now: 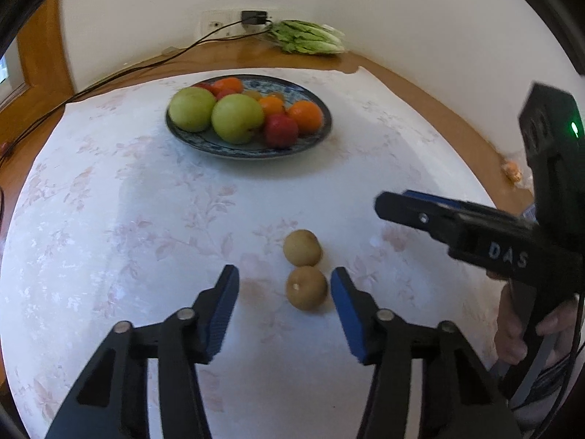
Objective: Organize fruits
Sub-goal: 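Withdraw both open grippers from the plate toward the remaining kiwis, then close the left gripper on a brown kiwi while the right gripper grasps another kiwi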
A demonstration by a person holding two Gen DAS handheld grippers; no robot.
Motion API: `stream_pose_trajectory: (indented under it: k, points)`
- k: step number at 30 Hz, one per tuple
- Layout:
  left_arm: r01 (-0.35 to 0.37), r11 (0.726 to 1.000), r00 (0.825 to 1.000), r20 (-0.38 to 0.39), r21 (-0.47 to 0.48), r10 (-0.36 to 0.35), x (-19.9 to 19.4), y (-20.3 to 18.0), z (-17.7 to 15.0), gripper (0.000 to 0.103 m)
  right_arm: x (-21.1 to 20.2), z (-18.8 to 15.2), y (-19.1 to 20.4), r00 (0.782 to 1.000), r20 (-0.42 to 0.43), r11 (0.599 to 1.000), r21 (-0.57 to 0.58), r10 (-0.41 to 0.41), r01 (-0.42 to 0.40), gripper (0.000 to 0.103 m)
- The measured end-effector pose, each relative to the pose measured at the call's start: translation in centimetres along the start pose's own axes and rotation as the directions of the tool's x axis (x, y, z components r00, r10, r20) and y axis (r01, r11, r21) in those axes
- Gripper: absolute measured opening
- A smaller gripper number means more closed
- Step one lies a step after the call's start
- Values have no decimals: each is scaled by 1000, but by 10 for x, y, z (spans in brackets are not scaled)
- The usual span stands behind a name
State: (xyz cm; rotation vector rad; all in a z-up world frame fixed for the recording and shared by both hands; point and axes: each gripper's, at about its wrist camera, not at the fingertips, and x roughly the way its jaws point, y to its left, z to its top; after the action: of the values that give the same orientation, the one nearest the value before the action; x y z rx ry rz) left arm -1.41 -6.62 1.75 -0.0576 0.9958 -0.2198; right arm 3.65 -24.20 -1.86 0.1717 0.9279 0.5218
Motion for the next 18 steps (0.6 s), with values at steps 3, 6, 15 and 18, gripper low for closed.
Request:
stream_pose_trajectory:
  k: [3, 6, 15, 18]
  points:
    - [16, 1000, 1000, -3, 15, -16, 1, -4, -1, 42, -1, 0, 1, 1000, 4, 1000, -1, -2, 2, 46]
    - [26, 999, 1000, -12, 22, -26, 5, -7, -1, 32, -2, 0, 1, 1000, 7, 1000, -6, 4, -3, 46]
    - [49, 999, 999, -10, 9, -49, 3, -4, -4, 25, 0, -1, 3, 1000, -5, 1000, 4, 24, -24, 46]
    - [51, 999, 999, 2, 6, -51, 0, -1, -3, 25, -1, -2, 5, 1000, -4, 1000, -3, 21, -22, 46]
